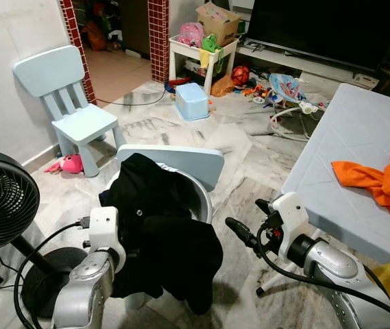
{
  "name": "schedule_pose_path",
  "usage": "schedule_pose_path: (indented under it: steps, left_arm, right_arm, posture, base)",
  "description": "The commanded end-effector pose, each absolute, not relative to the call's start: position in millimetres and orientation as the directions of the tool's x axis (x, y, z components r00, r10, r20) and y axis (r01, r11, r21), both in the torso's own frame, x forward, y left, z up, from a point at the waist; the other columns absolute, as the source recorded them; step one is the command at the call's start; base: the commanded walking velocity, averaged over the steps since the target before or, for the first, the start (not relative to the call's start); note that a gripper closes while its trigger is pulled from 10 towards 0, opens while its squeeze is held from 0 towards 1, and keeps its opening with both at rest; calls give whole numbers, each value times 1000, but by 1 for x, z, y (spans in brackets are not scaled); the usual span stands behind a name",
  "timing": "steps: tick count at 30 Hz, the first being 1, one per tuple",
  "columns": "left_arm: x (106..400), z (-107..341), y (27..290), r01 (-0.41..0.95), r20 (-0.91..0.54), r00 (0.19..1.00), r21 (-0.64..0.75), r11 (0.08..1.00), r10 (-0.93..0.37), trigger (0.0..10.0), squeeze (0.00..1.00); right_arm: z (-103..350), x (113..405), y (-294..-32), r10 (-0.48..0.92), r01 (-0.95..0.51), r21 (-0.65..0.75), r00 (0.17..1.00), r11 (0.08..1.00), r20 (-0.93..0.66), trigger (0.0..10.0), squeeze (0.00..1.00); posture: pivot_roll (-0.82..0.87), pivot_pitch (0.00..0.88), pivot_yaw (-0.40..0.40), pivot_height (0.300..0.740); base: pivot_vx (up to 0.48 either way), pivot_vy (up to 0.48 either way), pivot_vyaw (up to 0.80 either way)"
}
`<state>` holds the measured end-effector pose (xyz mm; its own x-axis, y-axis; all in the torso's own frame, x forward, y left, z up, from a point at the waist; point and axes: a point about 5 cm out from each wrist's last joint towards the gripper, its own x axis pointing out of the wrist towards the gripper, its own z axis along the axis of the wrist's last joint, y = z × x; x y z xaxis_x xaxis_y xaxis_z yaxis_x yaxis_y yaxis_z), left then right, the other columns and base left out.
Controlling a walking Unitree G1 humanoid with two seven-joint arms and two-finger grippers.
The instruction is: Hang hanger
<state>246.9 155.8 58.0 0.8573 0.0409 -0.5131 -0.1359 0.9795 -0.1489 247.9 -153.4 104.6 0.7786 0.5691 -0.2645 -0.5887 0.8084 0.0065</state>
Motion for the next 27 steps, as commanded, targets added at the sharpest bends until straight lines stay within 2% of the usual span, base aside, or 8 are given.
schedule_pose_path:
  steps: [1, 17, 20, 27]
  left_arm:
    - [246, 63, 162, -208, -500, 859, -144, 968, 110, 10000, 1000]
    - [247, 67, 168, -315, -525, 836, -224, 922, 159, 10000, 1000]
    - [253, 70, 169, -319, -507, 847, -245, 916, 159, 10000, 1000]
    - [275, 87, 152, -285, -418, 902, -393, 874, 106, 10000, 1000]
  right_arm:
    - [108, 251, -153, 571, -592, -9, 782, 806, -249, 10000, 0]
    - [106, 249, -151, 572, -593, -13, 782, 805, -250, 10000, 0]
    - [106, 248, -150, 573, -595, -13, 781, 804, -249, 10000, 0]
    - [106, 248, -149, 575, -597, -15, 779, 802, -248, 10000, 0]
  posture:
    - [-87, 0, -54, 740]
    - [-89, 0, -47, 740]
    - [-91, 0, -48, 740]
    - [-97, 0, -48, 740]
  base:
    - [0, 0, 0]
    - [0, 0, 0]
    - [0, 0, 0]
    - [0, 0, 0]
